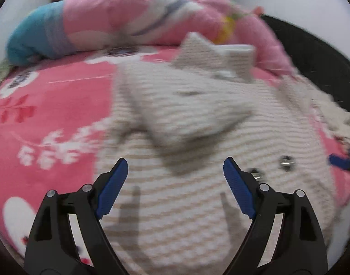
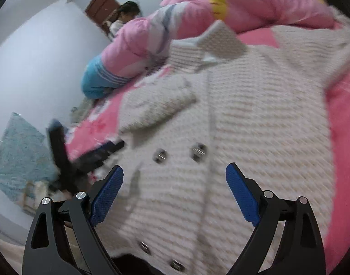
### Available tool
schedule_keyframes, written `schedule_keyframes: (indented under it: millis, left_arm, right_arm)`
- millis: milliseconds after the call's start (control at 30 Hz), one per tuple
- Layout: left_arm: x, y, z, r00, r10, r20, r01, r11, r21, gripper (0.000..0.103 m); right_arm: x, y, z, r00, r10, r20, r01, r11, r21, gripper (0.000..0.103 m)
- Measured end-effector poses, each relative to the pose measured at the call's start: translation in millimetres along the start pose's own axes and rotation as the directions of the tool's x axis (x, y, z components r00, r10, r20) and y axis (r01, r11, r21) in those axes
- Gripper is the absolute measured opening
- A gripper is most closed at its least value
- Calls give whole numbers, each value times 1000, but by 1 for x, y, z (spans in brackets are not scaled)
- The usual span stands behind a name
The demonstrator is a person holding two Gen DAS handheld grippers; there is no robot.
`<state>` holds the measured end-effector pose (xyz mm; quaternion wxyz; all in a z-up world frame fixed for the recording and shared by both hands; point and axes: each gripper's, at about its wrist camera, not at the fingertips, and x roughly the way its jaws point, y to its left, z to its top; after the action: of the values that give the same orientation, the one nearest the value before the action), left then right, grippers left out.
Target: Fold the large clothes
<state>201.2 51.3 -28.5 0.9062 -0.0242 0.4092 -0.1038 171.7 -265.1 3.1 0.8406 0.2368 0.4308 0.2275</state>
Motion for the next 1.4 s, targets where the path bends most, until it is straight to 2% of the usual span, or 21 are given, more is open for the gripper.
schedule_keyframes:
  millis: [100, 167, 200, 267, 333, 400, 433, 500, 567, 600, 700, 767, 800, 900, 967, 1033, 1100, 1200, 1233, 1333, 1400]
  left_arm:
    - [14, 20, 3, 997, 77, -31, -79, 996, -51, 82]
    - [22, 32, 5, 996, 76, -48, -80, 992, -95, 82]
    - [26, 38, 5, 995, 80, -58, -87, 989, -119, 82]
    - [35, 43, 5, 994, 85, -72, -94, 985, -143, 82]
    - [43, 49, 3, 993, 80, -85, -94, 981, -172, 82]
    - [47, 52, 1, 994, 68, -81, -82, 977, -194, 82]
    - [46, 52, 1, 995, 66, -74, -79, 977, -197, 82]
    - [46, 53, -1, 996, 63, -65, -75, 978, -197, 82]
    - [46, 53, -3, 996, 60, -59, -70, 977, -199, 82]
    - [46, 54, -3, 997, 55, -55, -66, 977, -203, 82]
    - [48, 54, -2, 997, 45, -55, -55, 976, -212, 82]
    - [47, 56, -3, 998, 39, -54, -50, 975, -215, 82]
    - [47, 56, -3, 998, 38, -53, -49, 975, -216, 82]
    - [47, 57, -3, 998, 37, -54, -48, 975, -215, 82]
    - [47, 59, -2, 998, 34, -54, -45, 975, -216, 82]
    - [47, 60, -2, 998, 34, -54, -45, 975, -219, 82]
    - [47, 60, -2, 998, 35, -54, -46, 975, -218, 82]
    - [47, 59, -2, 998, 35, -55, -46, 975, -216, 82]
    - [47, 60, -2, 998, 35, -56, -46, 975, -215, 82]
    - [47, 59, -2, 998, 34, -54, -45, 975, -219, 82]
    - [46, 60, -3, 998, 32, -52, -42, 974, -221, 82]
  right_arm:
    - [31, 0, 30, 995, 90, -34, -88, 993, 73, 88]
    - [58, -6, 53, 990, 130, -47, -122, 981, 149, 88]
    - [70, -11, 61, 989, 140, -52, -128, 975, 180, 83]
    - [95, -22, 77, 989, 130, -69, -108, 961, 254, 76]
    - [124, -37, 87, 990, 89, -106, -51, 946, 319, 68]
    - [144, -47, 90, 989, 35, -143, 16, 939, 342, 53]
    - [153, -51, 90, 989, 14, -150, 39, 936, 349, 48]
    - [156, -48, 93, 990, -21, -139, 65, 945, 321, 30]
    - [155, -42, 98, 993, -30, -118, 64, 954, 293, 19]
    - [151, -38, 102, 995, -26, -98, 53, 957, 285, 17]
    - [123, -19, 118, 999, -37, -1, 37, 973, 228, 16]
    - [88, -2, 127, 994, -71, 87, 56, 985, 166, 15]
    - [71, 5, 132, 988, -91, 129, 72, 987, 140, 15]
    - [11, 13, 141, 951, -163, 262, 142, 985, 98, 15]
    - [-14, 9, 144, 927, -212, 308, 190, 977, 97, 15]
    - [-30, -10, 143, 919, -245, 308, 212, 968, 136, 15]
    - [-34, -37, 134, 925, -271, 268, 223, 955, 194, 15]
    - [-14, -75, 113, 921, -341, 189, 291, 924, 250, 15]
    - [-3, -91, 106, 922, -362, 139, 317, 909, 269, 15]
    - [10, -122, 89, 933, -355, 62, 314, 885, 343, 16]
    - [11, -126, 83, 936, -345, 72, 299, 884, 360, 26]
